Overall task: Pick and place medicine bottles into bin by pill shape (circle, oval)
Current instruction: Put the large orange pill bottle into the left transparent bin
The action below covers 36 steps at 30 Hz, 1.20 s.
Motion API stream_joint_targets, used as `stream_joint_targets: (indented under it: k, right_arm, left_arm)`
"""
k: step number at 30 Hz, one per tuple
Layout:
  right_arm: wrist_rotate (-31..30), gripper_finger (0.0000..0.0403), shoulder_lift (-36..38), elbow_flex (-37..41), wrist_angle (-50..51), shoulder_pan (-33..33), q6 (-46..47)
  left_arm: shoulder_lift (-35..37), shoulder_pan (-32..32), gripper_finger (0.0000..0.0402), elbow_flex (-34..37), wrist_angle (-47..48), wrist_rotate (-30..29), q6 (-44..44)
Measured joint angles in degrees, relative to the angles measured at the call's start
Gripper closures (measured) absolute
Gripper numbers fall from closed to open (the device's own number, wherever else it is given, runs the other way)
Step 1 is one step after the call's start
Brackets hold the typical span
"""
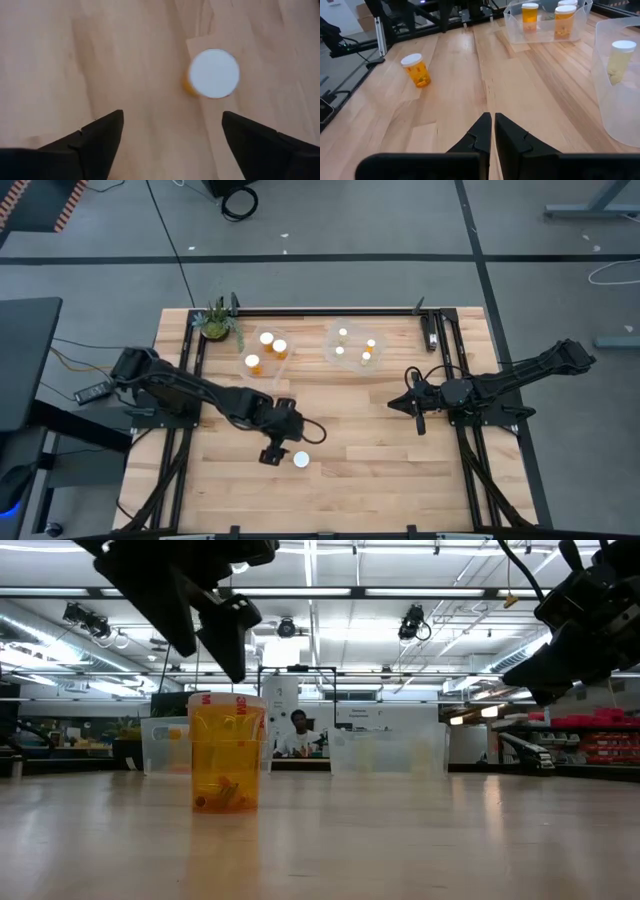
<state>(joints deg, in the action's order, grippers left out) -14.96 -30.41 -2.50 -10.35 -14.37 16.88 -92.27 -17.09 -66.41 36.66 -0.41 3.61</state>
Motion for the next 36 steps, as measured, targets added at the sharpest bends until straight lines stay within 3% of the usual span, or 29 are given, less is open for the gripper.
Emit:
stream_joint_targets:
  k: [6,24,36]
  right_arm:
    - [0.0,0.0372,0.0,0.0,0.9,0.0,0.0]
    - [0.0,0.0372,0.0,0.0,1.4,0.0,0.0]
    - [0.0,0.0372,0.0,0.0,1.7,0.0,0.0]
  left_arm:
    - [-2.1,-1.9,0.0032,-0.7,-1.0,0.0,2.1]
    - [-9.2,-3.2,0.0042,-8.9,0.8,-0.5,1.0]
    - [-12.0,-6.1,0.0042,-10.0,-0.2,-2.3,-2.9]
